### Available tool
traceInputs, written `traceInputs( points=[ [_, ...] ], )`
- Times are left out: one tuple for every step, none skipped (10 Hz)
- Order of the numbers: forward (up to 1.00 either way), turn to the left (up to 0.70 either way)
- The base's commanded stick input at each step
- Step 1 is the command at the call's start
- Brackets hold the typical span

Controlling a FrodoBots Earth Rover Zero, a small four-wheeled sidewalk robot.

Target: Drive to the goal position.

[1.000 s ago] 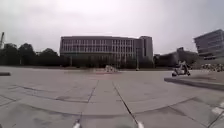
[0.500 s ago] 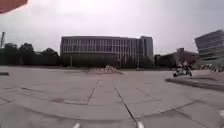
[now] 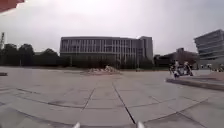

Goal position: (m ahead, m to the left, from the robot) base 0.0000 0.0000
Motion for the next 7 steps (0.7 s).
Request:
traceInputs(
  points=[
    [0.45,0.00],
    [0.45,0.00],
    [0.45,0.00],
    [0.45,0.00],
    [0.45,0.00],
    [0.45,0.00],
    [0.45,0.00]
  ],
)
